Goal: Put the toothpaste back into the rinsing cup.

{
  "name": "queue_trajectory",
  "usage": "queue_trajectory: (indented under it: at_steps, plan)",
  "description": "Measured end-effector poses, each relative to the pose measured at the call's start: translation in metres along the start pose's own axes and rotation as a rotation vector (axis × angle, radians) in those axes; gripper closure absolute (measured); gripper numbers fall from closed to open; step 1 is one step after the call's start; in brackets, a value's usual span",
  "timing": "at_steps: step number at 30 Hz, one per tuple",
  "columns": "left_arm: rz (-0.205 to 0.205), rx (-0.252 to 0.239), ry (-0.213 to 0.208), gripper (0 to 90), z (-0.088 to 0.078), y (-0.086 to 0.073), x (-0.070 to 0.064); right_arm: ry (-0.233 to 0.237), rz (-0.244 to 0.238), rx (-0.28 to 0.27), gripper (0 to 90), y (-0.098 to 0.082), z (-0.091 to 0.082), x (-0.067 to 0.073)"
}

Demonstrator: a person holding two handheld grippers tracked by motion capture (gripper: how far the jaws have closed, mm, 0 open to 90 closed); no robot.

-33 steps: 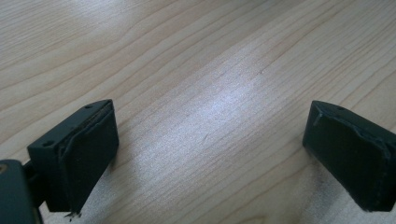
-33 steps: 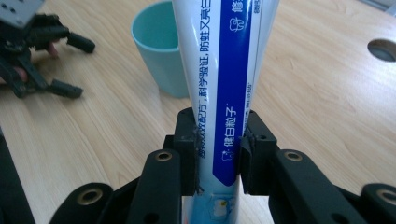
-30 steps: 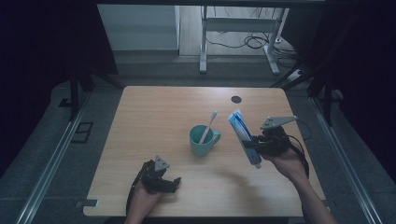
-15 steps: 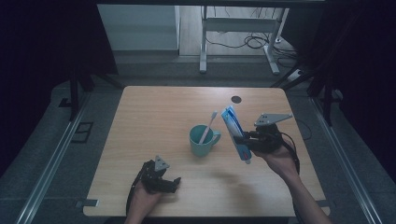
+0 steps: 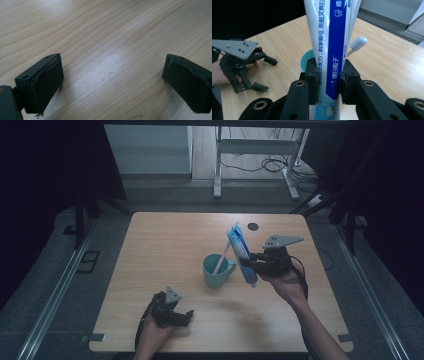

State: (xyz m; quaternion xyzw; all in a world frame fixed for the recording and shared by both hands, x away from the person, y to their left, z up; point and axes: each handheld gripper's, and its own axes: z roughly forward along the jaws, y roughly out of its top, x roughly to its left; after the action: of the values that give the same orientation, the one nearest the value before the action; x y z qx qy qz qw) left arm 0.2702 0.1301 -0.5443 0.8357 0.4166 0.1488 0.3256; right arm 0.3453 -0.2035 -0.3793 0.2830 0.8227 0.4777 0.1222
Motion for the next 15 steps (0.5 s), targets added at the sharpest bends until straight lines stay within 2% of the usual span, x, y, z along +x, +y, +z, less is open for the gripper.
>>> queue_trajectory:
  at_steps: [15]
  plan:
    - [0.0, 0.0, 0.0, 3.6, 0.0, 0.0, 0.0, 0.008, 0.014, -0.052, 71.6, 0.014, 0.02, 0.002]
